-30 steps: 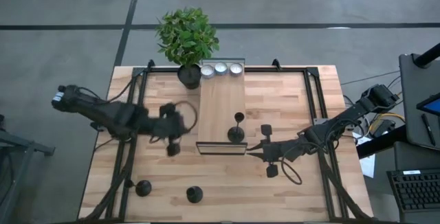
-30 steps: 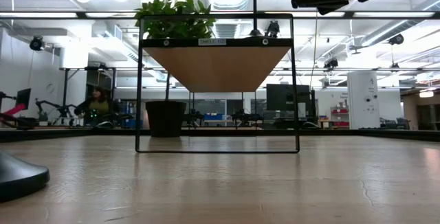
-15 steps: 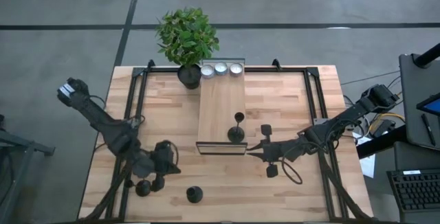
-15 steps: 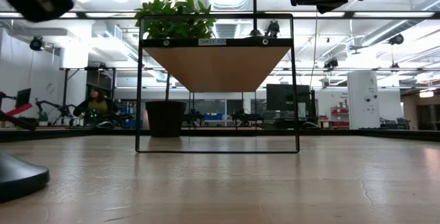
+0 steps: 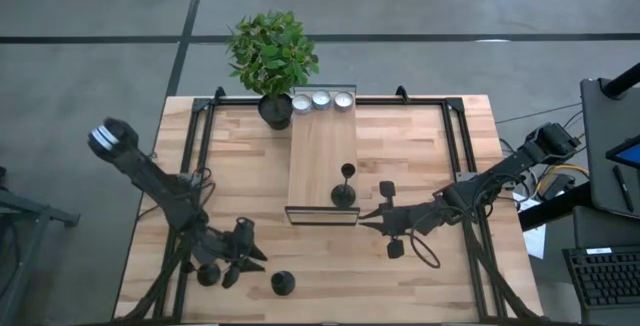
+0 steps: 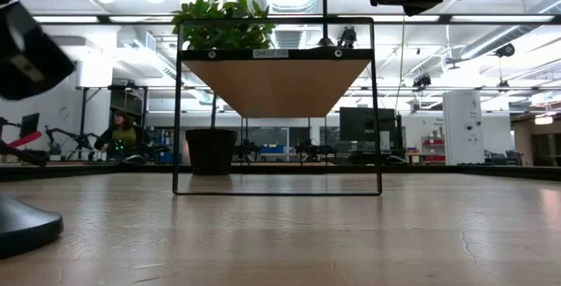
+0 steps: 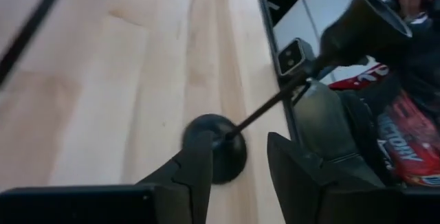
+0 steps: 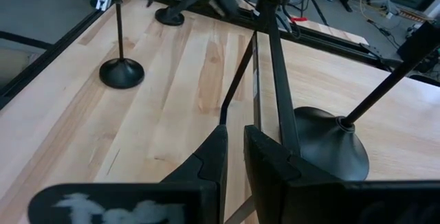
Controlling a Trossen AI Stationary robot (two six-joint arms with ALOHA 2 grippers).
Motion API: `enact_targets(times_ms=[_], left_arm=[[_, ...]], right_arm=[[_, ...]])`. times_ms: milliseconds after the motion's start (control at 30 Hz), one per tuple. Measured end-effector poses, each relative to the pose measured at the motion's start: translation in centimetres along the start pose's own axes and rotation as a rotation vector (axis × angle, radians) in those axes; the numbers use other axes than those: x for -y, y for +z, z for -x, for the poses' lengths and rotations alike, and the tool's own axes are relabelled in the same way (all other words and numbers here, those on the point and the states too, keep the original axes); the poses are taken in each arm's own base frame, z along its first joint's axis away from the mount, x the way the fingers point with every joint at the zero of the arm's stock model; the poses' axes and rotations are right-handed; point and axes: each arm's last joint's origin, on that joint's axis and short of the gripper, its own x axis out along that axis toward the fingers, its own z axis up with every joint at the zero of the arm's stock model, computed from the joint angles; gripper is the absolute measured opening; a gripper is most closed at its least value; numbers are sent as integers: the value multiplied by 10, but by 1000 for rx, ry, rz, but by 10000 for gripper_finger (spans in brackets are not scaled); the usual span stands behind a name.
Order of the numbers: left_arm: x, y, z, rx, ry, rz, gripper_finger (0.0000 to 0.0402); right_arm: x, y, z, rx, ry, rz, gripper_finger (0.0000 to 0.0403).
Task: Pick & Place candle stick holders
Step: Put the bottom black candle holder on the shelf
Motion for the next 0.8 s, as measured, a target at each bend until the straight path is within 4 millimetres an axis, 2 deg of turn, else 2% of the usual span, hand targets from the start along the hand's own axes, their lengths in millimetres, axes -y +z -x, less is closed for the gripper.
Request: enact_targets(times_ms=[200,533,800], left_arm=[[9,-3,-17,31,-44,-32,135],[24,-5,-48,-1,-12,-99,136],[34,1,-55,12,-24,-98,136]], right_arm=[[0,0,0,1,0,-1,43],[0,2,0,17,-1,-10,44],[0,2,0,20,0,-10,44]])
